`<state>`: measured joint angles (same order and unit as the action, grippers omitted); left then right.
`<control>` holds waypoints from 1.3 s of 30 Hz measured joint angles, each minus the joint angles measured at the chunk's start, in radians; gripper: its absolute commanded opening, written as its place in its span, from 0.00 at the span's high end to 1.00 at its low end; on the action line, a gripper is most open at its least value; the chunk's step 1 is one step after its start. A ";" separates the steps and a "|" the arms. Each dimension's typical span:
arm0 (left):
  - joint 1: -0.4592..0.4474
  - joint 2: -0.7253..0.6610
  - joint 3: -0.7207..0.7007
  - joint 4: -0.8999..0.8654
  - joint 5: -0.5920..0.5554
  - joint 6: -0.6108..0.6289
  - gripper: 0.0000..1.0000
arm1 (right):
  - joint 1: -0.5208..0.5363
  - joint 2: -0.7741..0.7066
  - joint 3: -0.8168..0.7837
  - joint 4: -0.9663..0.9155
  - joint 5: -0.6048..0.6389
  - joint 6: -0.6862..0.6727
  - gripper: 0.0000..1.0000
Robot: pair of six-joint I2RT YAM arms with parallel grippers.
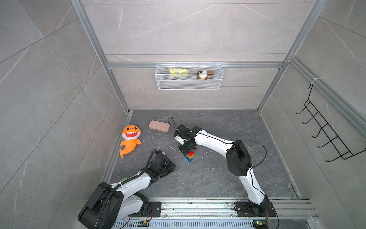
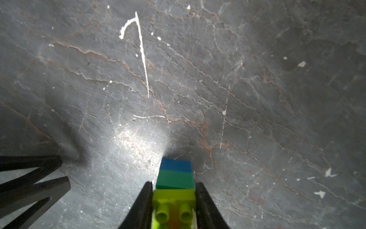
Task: Assemble the number 5 with lego
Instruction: Assemble the lego brick with the lego brick.
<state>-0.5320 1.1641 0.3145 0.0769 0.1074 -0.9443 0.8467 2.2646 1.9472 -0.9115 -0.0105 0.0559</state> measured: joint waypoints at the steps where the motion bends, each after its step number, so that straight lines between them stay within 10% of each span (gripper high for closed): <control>1: 0.000 0.000 0.000 0.000 0.000 -0.001 0.64 | 0.001 -0.002 -0.003 0.003 0.001 0.000 0.74; 39: 0.000 -0.002 -0.011 0.018 0.000 -0.003 0.65 | 0.010 -0.042 -0.079 0.074 0.034 0.038 0.75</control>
<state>-0.5320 1.1618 0.3038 0.0948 0.1070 -0.9470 0.8562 2.2227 1.8683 -0.8375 0.0235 0.0937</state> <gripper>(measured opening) 0.351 0.337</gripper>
